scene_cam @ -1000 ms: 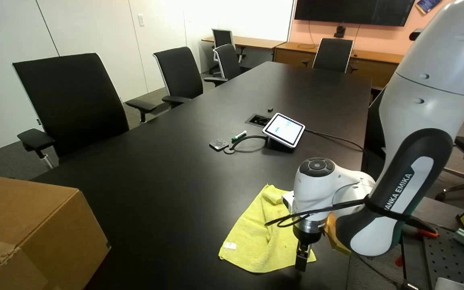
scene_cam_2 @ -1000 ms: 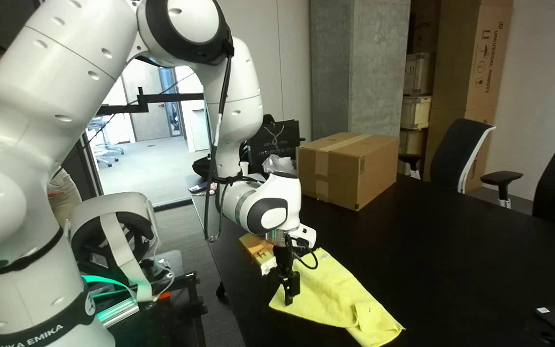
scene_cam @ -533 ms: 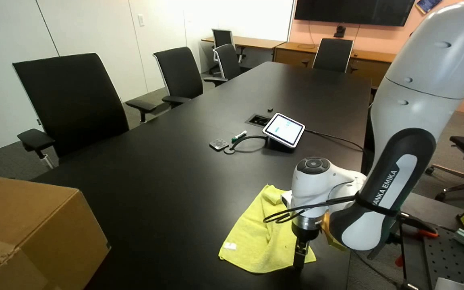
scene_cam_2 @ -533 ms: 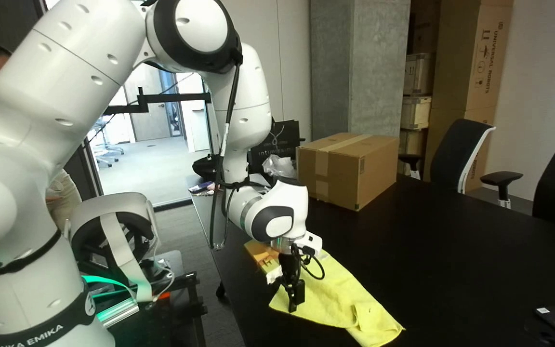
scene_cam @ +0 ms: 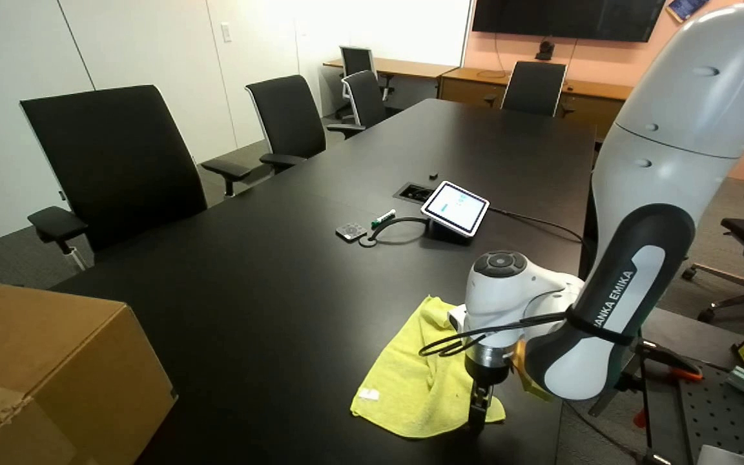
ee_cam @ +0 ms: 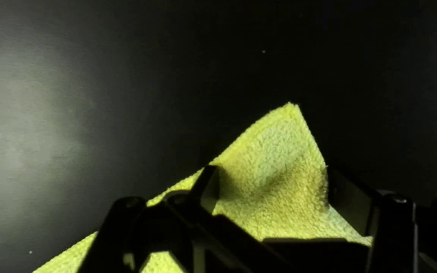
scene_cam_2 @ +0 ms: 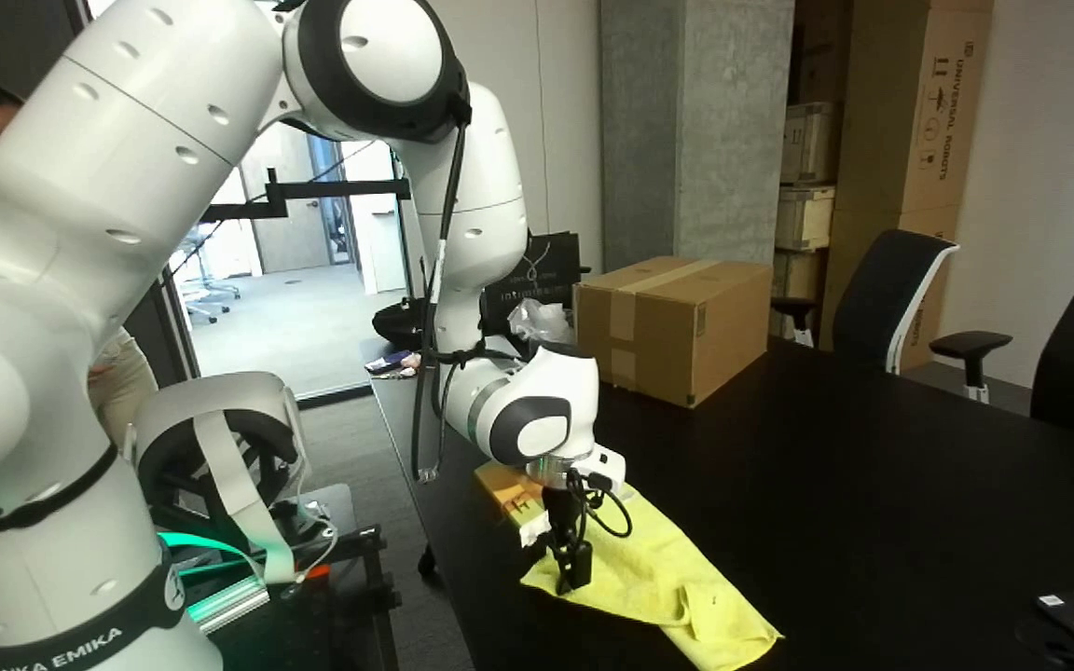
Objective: Fold the yellow cloth
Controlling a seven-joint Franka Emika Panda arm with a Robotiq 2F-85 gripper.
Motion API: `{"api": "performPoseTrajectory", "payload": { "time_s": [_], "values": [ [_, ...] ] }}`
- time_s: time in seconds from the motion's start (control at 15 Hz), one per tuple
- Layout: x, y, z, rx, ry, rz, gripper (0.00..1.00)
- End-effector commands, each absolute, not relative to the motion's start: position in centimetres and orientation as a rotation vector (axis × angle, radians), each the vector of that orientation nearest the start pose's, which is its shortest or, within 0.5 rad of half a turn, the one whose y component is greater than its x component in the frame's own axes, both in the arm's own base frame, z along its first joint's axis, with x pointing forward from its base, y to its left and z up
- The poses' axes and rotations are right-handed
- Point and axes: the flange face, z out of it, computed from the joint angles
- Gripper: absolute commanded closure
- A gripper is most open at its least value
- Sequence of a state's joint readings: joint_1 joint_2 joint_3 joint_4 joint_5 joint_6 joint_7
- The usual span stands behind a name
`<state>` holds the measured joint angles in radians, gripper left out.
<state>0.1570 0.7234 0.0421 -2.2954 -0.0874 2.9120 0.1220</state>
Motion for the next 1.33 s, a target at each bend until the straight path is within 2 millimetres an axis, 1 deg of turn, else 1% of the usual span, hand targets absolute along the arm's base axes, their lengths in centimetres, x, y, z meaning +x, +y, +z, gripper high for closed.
{"api": "performPoseTrajectory", "payload": {
  "time_s": [0.0,0.13,0.33,0.4,0.53,0.67,0.87,1.07,1.27],
  "values": [
    [46.8,10.2,3.6,-3.127,-0.265,0.158,0.57],
    [46.9,10.2,4.1,-3.134,-0.279,0.155,0.71],
    [46.8,9.9,5.3,-3.145,-0.3,0.156,0.95],
    [46.7,9.8,5.6,-3.147,-0.304,0.165,0.97],
    [46.2,9.3,6.2,-3.155,-0.313,0.188,1.0],
    [45.5,8.8,6.8,-3.168,-0.326,0.212,0.97],
    [44.6,8.2,8.7,-3.204,-0.366,0.206,0.97],
    [45.2,8.5,11.2,-3.253,-0.473,0.143,0.97],
    [47.0,9.9,13.3,-3.303,-0.606,0.056,0.97]
  ]
}}
